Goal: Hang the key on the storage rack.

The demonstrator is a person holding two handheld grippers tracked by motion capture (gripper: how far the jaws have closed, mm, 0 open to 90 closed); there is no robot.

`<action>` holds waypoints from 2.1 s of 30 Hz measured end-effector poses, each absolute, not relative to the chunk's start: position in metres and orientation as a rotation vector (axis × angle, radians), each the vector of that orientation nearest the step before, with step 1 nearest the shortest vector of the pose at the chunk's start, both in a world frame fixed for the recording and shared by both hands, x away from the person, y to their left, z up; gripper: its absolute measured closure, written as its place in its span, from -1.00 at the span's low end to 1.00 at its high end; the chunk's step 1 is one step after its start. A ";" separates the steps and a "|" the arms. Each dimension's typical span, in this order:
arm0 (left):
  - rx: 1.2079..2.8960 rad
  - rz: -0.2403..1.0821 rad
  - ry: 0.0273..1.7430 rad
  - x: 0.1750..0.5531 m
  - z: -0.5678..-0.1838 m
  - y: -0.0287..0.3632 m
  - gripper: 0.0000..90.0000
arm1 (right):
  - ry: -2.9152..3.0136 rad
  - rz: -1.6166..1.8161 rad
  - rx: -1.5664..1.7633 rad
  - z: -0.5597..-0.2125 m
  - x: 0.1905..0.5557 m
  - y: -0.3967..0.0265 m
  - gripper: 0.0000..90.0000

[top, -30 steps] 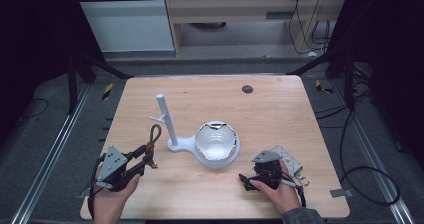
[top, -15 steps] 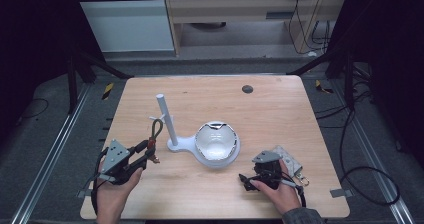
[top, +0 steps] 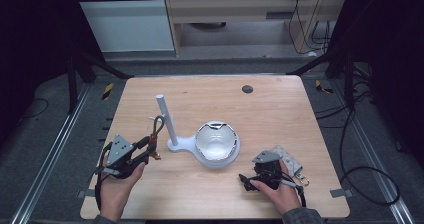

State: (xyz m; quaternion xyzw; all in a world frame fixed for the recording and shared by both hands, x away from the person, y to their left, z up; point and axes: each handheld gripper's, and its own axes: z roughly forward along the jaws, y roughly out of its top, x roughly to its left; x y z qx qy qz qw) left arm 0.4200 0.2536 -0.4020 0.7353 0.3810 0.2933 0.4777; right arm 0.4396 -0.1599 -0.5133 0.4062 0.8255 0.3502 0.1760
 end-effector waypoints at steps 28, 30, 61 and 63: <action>1.849 0.688 0.979 0.449 -0.414 0.242 0.47 | 2.338 0.992 1.151 -0.513 0.439 -0.160 -0.99; 1.849 0.688 0.980 0.449 -0.414 0.242 0.47 | 2.338 0.992 1.151 -0.513 0.439 -0.160 -0.99; 1.929 0.635 1.186 0.452 -0.446 0.265 -0.74 | 2.337 0.991 1.153 -0.513 0.439 -0.160 -1.00; 1.930 0.626 1.210 0.452 -0.450 0.271 -0.77 | 2.337 0.992 1.152 -0.513 0.439 -0.160 -0.99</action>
